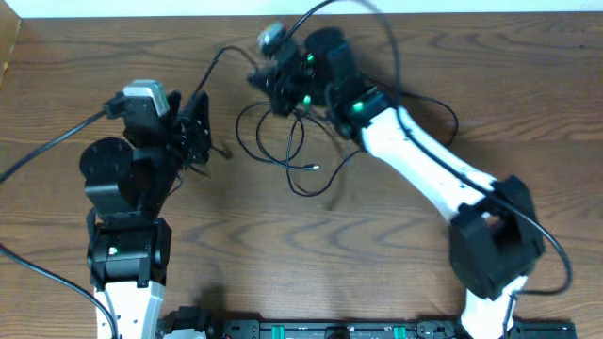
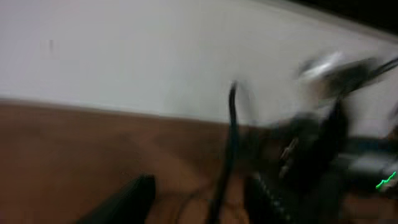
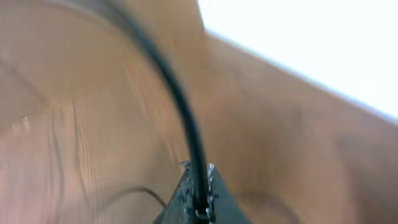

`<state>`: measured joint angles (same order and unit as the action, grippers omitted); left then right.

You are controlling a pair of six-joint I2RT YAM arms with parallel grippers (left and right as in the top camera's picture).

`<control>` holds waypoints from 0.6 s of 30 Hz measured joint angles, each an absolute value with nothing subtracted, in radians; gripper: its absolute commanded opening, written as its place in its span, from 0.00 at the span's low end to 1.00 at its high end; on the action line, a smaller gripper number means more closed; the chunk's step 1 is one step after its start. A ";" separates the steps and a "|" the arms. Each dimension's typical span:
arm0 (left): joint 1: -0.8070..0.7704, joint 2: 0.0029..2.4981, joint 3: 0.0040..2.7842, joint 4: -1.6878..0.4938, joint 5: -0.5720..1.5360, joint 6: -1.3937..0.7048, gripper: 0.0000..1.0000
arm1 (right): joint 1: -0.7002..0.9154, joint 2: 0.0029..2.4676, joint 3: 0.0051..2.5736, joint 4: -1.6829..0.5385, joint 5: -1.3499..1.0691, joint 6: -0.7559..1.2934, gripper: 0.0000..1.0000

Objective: Untangle cables

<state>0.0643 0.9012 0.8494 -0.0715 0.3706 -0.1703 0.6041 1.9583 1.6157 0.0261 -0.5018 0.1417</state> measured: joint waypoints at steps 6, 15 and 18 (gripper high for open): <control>0.065 0.902 0.849 -0.216 0.367 -0.176 0.69 | 0.595 1.841 1.618 0.220 -0.502 0.260 0.01; 0.065 0.919 0.849 -0.336 0.367 -0.176 0.69 | 0.586 1.768 1.618 0.297 -0.502 0.294 0.01; 0.065 0.928 0.849 -0.373 0.367 -0.176 0.73 | 0.566 1.748 1.618 0.296 -0.481 0.273 0.01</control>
<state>0.0647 0.9279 0.8494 -0.3733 0.3672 -0.1761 0.5663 1.7477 1.6180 0.2958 -0.4812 0.2729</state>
